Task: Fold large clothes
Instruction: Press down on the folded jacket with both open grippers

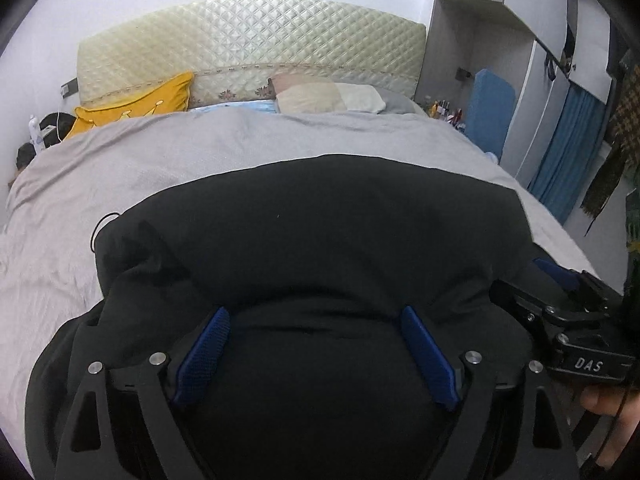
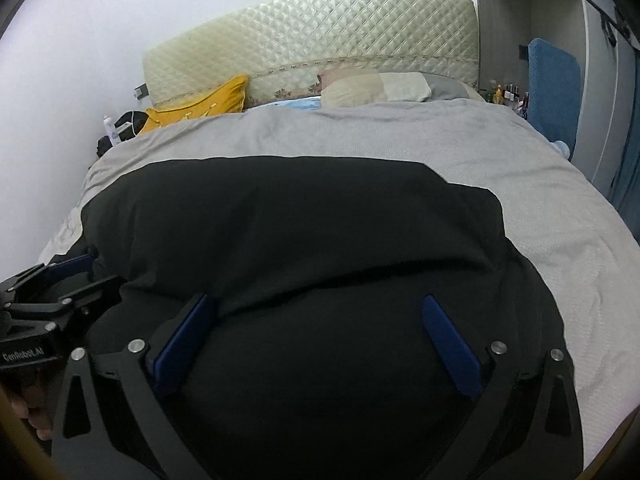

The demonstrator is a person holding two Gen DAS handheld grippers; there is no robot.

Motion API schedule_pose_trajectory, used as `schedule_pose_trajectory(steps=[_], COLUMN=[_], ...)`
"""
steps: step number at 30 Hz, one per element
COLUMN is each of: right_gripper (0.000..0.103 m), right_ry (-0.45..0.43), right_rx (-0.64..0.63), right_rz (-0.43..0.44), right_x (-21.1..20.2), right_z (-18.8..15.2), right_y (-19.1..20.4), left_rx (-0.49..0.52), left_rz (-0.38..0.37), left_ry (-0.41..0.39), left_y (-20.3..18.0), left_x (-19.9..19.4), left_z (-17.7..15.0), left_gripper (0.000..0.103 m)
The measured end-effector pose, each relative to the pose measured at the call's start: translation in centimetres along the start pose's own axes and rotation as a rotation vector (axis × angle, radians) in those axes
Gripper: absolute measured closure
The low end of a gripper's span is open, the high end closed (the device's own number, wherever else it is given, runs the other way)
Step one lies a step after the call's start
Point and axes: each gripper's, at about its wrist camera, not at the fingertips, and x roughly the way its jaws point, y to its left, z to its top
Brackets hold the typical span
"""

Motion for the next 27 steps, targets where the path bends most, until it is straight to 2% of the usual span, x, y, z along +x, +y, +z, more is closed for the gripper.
schedule_pose_trajectory(steps=[11,17,24,27], right_gripper=[0.000,0.000,0.000,0.000], right_ry=[0.028,-0.009,-0.014,-0.057], right_rx=[0.025,0.014,-0.002,-0.046], right_rz=[0.045,0.018,0.016,0.000], right_x=[3.6,5.2,4.5,2.3], right_z=[0.8,0.8,0.7,0.7], right_y=[-0.5,0.2,0.4,0.2], left_rx=[0.025,-0.017,-0.012,-0.005], left_rz=[0.026,-0.018,-0.038,0.012], left_ry=[0.008,0.000,-0.019,-0.027], left_y=[0.8,2.5,2.9,3.4], left_x=[3.5,5.4,3.7,2.3], left_z=[0.8,1.1,0.6,1.0], left_gripper=[0.011,0.009,0.009,0.009])
